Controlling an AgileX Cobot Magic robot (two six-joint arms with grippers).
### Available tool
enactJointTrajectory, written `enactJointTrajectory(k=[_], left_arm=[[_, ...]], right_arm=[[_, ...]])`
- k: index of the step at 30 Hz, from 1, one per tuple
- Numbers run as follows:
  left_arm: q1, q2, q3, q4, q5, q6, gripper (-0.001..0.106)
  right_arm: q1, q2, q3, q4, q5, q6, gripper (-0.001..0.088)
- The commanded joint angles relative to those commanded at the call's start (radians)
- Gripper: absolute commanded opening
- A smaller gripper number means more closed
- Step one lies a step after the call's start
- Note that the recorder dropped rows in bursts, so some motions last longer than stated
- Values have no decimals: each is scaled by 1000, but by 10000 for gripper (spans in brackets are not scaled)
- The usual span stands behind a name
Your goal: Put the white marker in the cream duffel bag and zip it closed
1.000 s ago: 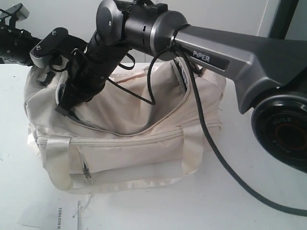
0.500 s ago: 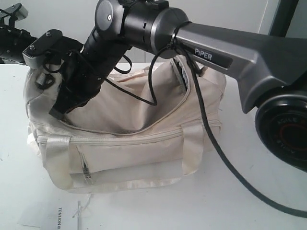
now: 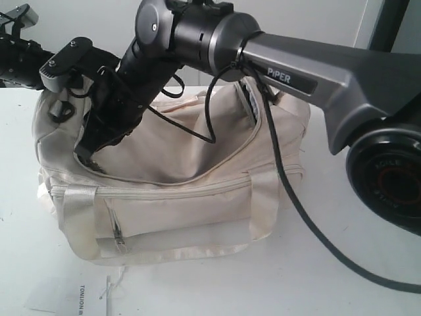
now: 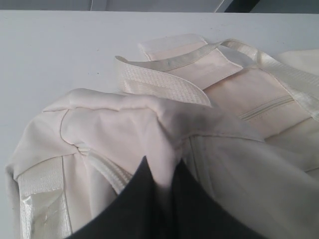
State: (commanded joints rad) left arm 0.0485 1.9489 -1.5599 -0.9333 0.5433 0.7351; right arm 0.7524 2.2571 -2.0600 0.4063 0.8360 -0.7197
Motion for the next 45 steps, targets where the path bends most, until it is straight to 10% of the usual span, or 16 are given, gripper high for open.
enactJointTrajectory(k=[13, 18, 37, 42, 45], left_arm=[[0, 0, 0, 0, -1, 2, 0], [0, 0, 0, 0, 1, 2, 0], [0, 0, 0, 0, 3, 4, 0], [0, 0, 0, 0, 3, 4, 0], [0, 0, 0, 0, 5, 4, 0]], right_arm=[[24, 93, -2, 95, -105, -28, 393], [24, 58, -2, 84, -30, 12, 3], [-41, -63, -2, -50, 153, -47, 0], [-78, -46, 4, -114, -52, -23, 4], [-76, -28, 4, -119, -62, 49, 219]])
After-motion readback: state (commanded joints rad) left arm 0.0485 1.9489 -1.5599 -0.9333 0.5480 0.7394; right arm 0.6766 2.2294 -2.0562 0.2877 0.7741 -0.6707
